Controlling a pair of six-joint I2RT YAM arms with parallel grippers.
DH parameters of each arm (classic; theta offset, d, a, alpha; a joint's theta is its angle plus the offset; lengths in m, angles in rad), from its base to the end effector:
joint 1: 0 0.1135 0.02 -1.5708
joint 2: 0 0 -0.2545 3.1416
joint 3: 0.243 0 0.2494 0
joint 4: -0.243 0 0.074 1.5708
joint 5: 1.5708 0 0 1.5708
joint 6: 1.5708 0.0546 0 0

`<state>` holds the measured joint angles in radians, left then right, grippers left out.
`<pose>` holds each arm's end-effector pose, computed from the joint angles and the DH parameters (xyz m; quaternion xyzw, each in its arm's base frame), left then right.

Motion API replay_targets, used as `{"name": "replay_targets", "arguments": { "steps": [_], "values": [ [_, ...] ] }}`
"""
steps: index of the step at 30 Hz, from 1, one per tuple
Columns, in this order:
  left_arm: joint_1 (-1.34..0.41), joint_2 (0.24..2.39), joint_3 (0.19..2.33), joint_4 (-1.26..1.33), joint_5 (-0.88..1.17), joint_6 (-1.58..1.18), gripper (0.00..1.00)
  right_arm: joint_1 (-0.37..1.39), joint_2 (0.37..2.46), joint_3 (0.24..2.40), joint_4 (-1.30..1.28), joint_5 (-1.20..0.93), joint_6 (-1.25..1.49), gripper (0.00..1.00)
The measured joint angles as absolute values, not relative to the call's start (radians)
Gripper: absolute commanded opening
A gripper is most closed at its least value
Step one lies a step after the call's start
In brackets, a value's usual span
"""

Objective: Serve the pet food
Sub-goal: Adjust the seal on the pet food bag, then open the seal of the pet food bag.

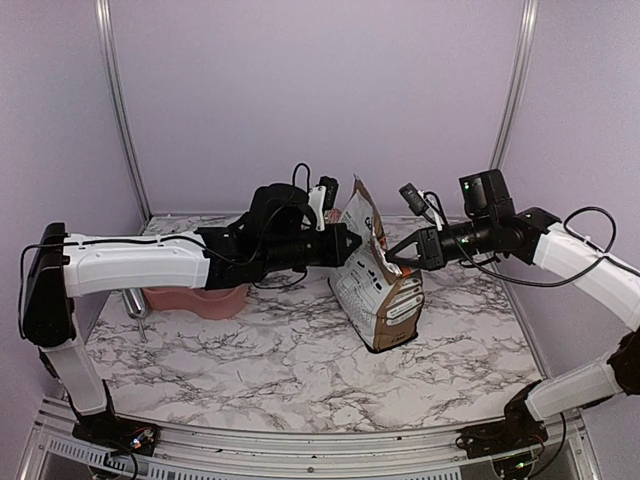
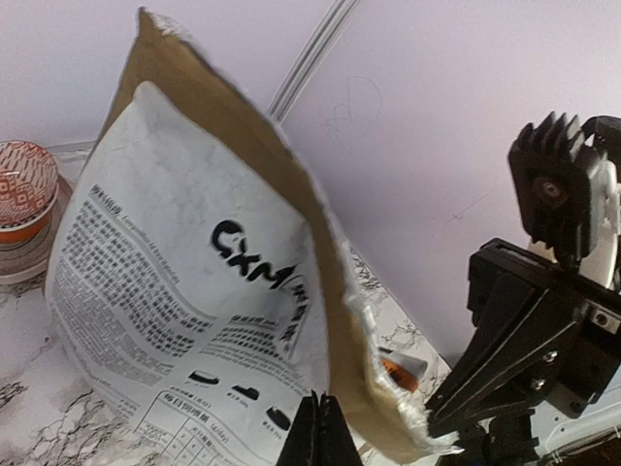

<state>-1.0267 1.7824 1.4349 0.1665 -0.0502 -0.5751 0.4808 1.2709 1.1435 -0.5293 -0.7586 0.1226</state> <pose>0.2342 -0.3818 0.3132 0.1563 0.7520 -0.4462 0.4594 0.2331 0.1640 0.3160 -0.3093 0.7911 0.4391 0.2927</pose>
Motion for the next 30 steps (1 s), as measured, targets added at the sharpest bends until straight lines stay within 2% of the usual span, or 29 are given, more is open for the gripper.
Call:
{"name": "replay_targets", "arguments": {
  "steps": [9, 14, 16, 30],
  "values": [
    [-1.022, 1.765, 1.363, 0.075, -0.144, -0.531, 0.00, 0.478, 1.258, 1.168, -0.553, -0.759, 0.114, 0.00],
    [-1.022, 1.750, 1.361, 0.073, -0.121, -0.532, 0.24, 0.477, 1.258, 1.168, -0.554, -0.763, 0.111, 0.00],
    [-1.022, 1.737, 1.361, 0.074, -0.101, -0.537, 0.31, 0.477, 1.261, 1.169, -0.553, -0.769, 0.111, 0.00],
    [-1.025, 1.731, 1.446, 0.078, 0.072, -0.627, 0.42, 0.477, 1.287, 1.169, -0.532, -0.807, 0.111, 0.00]
  ]
}}
